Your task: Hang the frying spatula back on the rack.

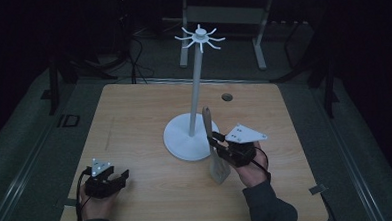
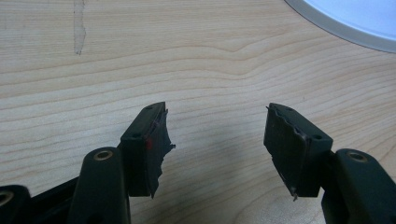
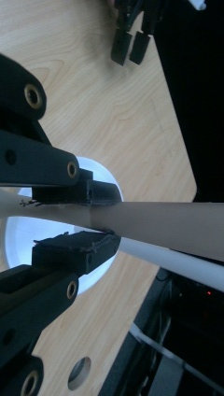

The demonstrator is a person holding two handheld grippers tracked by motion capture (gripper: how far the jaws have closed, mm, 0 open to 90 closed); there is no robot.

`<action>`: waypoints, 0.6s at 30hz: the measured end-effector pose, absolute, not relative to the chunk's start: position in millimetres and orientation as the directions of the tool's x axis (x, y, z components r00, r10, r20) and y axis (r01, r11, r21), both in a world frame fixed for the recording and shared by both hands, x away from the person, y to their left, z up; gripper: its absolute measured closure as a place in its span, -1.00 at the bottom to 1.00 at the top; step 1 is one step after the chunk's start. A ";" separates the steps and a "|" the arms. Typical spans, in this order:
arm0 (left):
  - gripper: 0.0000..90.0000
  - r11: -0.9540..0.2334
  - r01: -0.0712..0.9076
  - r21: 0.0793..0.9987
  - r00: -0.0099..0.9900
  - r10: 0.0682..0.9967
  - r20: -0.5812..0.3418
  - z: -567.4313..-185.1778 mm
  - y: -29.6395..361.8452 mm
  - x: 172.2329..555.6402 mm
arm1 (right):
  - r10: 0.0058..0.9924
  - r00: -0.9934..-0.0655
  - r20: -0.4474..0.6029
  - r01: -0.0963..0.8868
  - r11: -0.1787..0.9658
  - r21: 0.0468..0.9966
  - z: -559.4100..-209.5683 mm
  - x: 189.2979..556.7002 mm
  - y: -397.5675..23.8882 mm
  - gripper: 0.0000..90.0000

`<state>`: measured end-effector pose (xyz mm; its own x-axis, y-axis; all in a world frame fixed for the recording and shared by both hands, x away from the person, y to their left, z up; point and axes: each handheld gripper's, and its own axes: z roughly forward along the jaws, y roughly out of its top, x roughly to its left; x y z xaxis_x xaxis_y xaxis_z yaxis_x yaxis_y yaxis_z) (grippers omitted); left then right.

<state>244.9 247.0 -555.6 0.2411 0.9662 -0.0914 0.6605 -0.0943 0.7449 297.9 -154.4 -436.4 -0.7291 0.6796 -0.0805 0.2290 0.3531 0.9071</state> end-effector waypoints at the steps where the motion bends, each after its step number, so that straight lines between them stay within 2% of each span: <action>1: -0.11 -0.093 0.660 0.745 0.240 0.966 -0.092 -555.7 246.7 245.0 | 0.681 -0.728 -0.081 0.224 0.347 0.911 -436.1 297.6 -156.1 0.67; 16: -0.12 -0.101 0.661 0.744 0.248 0.965 -0.089 -555.4 245.9 244.8 | 0.695 -0.714 -0.080 0.182 0.295 0.938 -437.6 294.4 -165.2 0.67; 18: -0.11 -0.089 0.651 0.753 0.268 0.956 -0.119 -553.3 241.4 243.4 | 0.692 -0.717 -0.084 0.172 0.293 0.941 -438.1 292.8 -165.8 0.67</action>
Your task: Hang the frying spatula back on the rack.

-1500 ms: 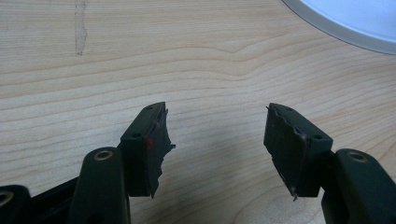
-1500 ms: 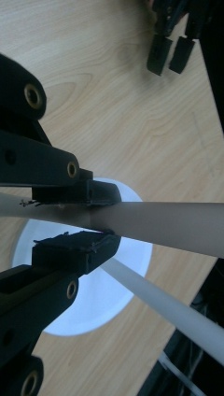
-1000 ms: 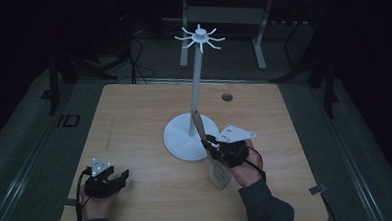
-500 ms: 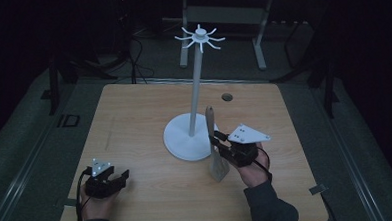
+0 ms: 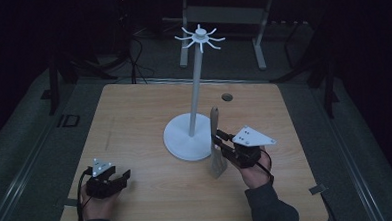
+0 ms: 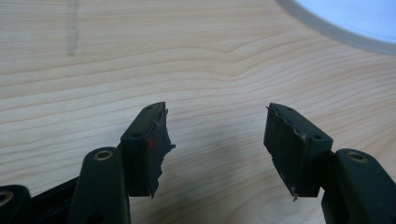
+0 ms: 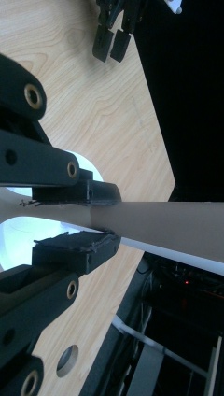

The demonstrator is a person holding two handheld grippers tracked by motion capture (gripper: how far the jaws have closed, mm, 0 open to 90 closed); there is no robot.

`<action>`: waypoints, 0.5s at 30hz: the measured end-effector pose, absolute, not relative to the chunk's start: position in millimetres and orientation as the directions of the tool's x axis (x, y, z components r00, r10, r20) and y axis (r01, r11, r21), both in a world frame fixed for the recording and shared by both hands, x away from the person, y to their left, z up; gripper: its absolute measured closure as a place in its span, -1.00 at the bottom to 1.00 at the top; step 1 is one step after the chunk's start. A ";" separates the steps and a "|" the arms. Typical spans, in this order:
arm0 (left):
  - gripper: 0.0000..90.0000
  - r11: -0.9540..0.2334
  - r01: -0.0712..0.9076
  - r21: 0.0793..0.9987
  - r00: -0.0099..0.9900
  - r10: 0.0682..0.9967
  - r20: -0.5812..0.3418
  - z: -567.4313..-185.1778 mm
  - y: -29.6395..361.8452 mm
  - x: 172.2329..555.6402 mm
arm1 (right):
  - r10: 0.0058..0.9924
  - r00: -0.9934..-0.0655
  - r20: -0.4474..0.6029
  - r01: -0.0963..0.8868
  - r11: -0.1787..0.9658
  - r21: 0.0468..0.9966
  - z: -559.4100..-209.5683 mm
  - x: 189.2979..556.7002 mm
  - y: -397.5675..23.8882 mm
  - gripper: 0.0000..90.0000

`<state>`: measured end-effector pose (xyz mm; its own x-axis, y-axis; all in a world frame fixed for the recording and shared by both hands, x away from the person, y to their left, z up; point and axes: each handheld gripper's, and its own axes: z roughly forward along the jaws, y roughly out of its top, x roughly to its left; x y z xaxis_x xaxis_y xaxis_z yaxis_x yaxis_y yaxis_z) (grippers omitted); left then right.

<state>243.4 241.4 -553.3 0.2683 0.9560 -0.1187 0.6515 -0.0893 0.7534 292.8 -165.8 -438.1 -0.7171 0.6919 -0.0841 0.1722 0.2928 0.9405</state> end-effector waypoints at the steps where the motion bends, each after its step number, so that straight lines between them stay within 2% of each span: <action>1: -0.12 -0.100 0.646 0.757 0.281 0.953 -0.114 -552.1 238.0 242.6 | 0.690 -0.718 -0.085 0.168 0.291 0.942 -438.5 292.1 -166.1 0.67; 5: -0.12 -0.132 0.614 0.778 0.322 0.942 -0.095 -546.0 222.6 240.0 | 0.695 -0.714 -0.088 0.158 0.282 0.946 -440.0 290.1 -167.3 0.67; 12: -0.12 -0.231 0.516 0.825 0.456 0.889 -0.035 -523.2 177.0 236.5 | 0.700 -0.709 -0.086 0.146 0.264 0.953 -441.0 289.6 -169.4 0.67; 15: -0.12 -0.242 0.505 0.828 0.474 0.880 -0.031 -521.4 169.2 236.6 | 0.705 -0.705 -0.081 0.148 0.257 0.955 -440.3 289.4 -170.6 0.67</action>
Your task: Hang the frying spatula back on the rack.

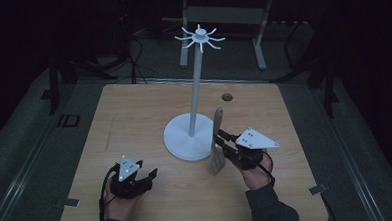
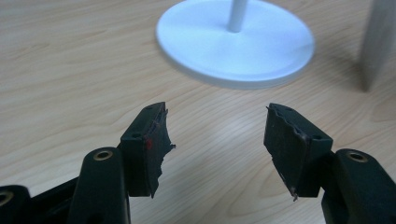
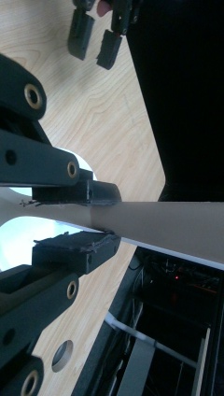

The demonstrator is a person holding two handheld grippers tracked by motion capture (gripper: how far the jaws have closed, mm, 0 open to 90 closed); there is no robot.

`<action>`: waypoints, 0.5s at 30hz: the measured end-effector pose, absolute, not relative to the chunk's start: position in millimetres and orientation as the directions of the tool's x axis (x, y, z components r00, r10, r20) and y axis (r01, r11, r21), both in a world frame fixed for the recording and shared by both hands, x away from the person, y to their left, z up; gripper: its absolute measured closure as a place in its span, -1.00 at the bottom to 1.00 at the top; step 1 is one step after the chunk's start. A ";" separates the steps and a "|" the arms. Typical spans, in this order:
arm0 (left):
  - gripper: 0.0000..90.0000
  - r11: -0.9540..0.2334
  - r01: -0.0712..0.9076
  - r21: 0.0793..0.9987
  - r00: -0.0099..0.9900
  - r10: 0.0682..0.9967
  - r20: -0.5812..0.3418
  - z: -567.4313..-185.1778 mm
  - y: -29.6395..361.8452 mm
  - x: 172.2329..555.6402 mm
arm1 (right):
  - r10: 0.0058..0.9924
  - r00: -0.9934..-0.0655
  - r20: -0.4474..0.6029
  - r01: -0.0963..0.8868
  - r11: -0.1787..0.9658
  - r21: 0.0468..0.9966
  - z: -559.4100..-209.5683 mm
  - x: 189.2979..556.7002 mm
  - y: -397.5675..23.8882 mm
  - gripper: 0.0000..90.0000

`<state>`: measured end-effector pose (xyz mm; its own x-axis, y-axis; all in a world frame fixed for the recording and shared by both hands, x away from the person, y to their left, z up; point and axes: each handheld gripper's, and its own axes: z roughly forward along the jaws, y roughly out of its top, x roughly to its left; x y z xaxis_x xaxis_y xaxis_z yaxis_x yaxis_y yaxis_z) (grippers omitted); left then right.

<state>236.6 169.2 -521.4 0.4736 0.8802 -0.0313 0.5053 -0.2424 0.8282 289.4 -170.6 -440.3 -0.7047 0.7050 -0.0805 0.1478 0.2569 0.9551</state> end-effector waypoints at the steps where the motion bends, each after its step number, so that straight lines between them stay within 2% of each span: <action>1: -0.12 -0.242 0.505 0.828 0.474 0.880 -0.031 -521.4 169.2 236.6 | 0.705 -0.705 -0.081 0.148 0.257 0.955 -440.3 289.4 -170.6 0.67; 10: -0.11 -0.250 0.477 0.843 0.500 0.866 -0.027 -511.6 157.1 235.1 | 0.708 -0.702 -0.078 0.127 0.233 0.964 -441.6 288.6 -174.2 0.67; 15: -0.06 -0.286 0.412 0.865 0.571 0.821 -0.001 -496.4 117.0 246.0 | 0.709 -0.701 -0.073 0.126 0.225 0.966 -443.0 286.9 -173.5 0.66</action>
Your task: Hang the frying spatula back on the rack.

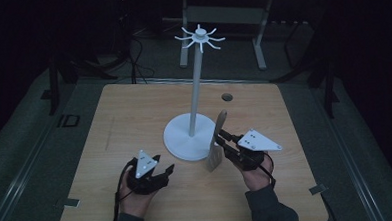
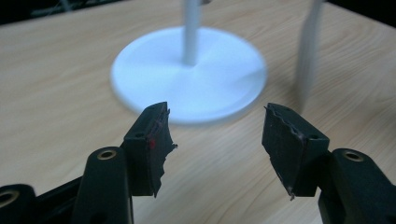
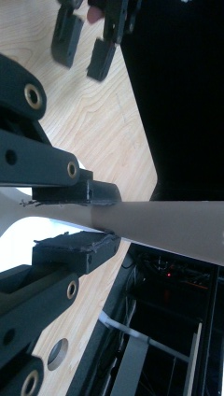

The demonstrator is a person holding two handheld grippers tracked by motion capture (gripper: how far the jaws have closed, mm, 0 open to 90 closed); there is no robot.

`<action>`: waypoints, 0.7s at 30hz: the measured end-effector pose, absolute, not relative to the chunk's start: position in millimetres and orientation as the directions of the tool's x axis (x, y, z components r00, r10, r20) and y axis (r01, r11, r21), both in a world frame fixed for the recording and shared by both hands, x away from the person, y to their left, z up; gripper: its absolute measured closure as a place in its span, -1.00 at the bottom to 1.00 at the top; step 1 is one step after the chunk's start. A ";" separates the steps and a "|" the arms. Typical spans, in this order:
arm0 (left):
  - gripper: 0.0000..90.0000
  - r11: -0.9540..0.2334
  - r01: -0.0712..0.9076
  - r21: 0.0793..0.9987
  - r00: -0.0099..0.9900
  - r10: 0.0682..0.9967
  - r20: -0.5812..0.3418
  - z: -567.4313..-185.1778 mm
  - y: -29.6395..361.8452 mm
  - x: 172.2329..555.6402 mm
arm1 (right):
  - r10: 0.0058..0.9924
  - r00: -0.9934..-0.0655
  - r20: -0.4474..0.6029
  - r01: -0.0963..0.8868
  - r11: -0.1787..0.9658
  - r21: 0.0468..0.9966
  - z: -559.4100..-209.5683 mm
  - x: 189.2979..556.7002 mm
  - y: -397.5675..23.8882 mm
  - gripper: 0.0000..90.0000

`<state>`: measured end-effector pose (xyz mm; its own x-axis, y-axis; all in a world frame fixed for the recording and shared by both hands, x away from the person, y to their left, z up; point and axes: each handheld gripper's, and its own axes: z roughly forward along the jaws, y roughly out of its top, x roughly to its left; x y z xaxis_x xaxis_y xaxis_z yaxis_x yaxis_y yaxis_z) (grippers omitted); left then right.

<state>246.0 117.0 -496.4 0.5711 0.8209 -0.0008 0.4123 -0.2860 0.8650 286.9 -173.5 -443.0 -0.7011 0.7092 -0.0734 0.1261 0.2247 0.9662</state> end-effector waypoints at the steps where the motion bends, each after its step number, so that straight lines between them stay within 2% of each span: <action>1: -0.04 -0.297 0.398 0.868 0.582 0.813 0.011 -494.2 109.4 248.8 | 0.709 -0.701 -0.075 0.123 0.224 0.967 -443.1 286.9 -173.5 0.67; 11: 0.11 -0.332 0.362 0.871 0.651 0.759 0.019 -497.1 46.5 274.2 | 0.713 -0.698 -0.063 0.127 0.209 0.970 -444.5 285.4 -176.9 0.66; 18: 0.41 -0.381 0.362 0.851 0.686 0.727 0.034 -506.5 16.1 285.5 | 0.714 -0.697 -0.064 0.121 0.205 0.971 -445.1 284.9 -177.9 0.67; 21: 0.60 -0.408 0.380 0.830 0.707 0.707 0.024 -512.1 7.7 288.4 | 0.713 -0.698 -0.062 0.120 0.202 0.972 -445.4 284.9 -177.7 0.66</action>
<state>288.4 7.7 -512.1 0.7066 0.7072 0.0240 0.3801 -0.4080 0.8301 284.9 -177.7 -445.4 -0.6979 0.7135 -0.0622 0.1199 0.2021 0.9720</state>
